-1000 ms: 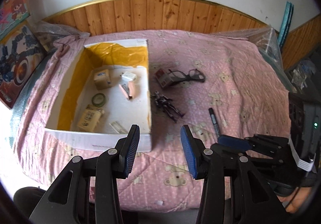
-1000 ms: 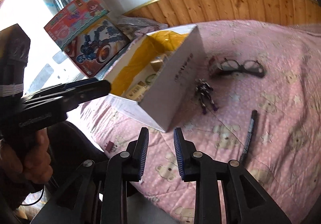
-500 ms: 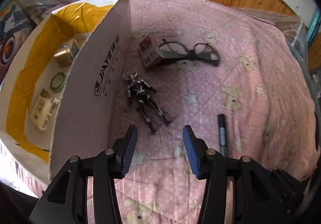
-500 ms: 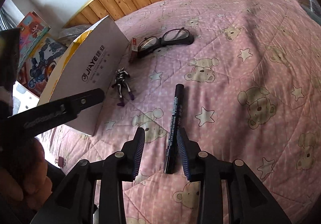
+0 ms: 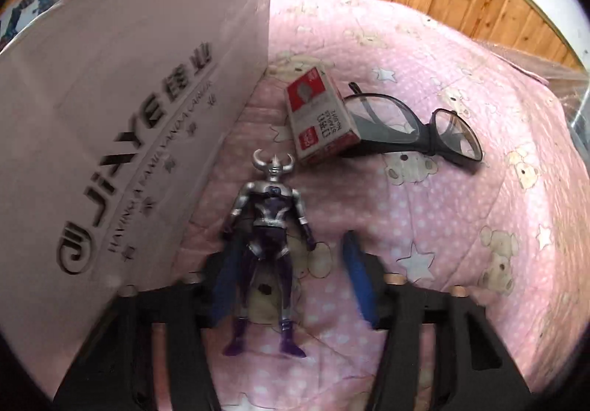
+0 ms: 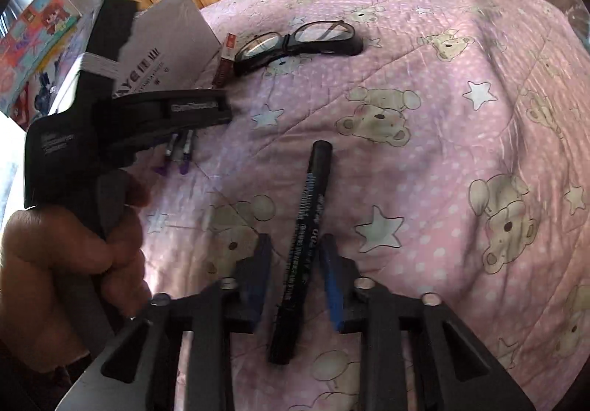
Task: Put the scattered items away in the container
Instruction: 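Grasp the purple toy figure with the left tool while the right grasps the black marker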
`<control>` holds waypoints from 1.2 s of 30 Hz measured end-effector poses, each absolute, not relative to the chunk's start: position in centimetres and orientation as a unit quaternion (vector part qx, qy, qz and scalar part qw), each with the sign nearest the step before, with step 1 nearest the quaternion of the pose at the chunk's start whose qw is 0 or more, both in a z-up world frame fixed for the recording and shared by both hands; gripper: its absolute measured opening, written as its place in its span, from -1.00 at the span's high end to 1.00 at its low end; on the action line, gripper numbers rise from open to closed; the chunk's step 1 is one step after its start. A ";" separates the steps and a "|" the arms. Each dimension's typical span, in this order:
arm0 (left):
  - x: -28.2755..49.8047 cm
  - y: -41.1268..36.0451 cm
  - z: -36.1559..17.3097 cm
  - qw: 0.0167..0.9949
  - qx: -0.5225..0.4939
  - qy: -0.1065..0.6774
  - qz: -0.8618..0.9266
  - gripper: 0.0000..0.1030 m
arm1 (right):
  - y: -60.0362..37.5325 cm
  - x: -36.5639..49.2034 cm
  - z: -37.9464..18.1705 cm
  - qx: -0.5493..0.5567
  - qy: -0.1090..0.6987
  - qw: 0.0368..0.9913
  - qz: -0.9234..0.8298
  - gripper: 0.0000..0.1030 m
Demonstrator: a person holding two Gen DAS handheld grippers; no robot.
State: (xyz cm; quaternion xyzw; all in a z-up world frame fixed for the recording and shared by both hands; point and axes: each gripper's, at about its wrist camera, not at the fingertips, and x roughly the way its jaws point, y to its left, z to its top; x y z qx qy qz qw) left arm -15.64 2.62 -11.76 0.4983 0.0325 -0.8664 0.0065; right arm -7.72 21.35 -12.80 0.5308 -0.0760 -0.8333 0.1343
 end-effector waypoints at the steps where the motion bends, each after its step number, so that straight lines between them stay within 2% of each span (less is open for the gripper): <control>1: -15.4 2.2 -11.6 -0.007 0.497 0.040 -0.867 0.29 | 21.8 -7.9 -12.8 0.532 -0.089 0.134 -0.831 0.69; 3: -14.7 1.0 -11.1 -0.036 0.493 0.081 -0.865 0.33 | 22.7 -8.1 -12.8 0.533 -0.121 0.131 -0.827 0.72; 5: -13.9 0.9 -10.5 -0.051 0.488 0.091 -0.867 0.34 | 23.3 -8.2 -12.5 0.530 -0.143 0.127 -0.826 0.72; 12: -11.3 2.3 -7.2 -0.088 0.456 0.075 -0.882 0.36 | 24.2 -8.3 -11.9 0.522 -0.182 0.132 -0.823 0.72; 19: -8.6 2.9 -4.2 -0.110 0.434 0.052 -0.893 0.36 | 23.4 -8.1 -10.9 0.512 -0.179 0.149 -0.827 0.72; 36: -0.8 -0.3 -0.1 -0.145 0.392 0.073 -0.905 0.36 | 19.8 -3.4 -7.8 0.489 -0.102 0.187 -0.846 0.72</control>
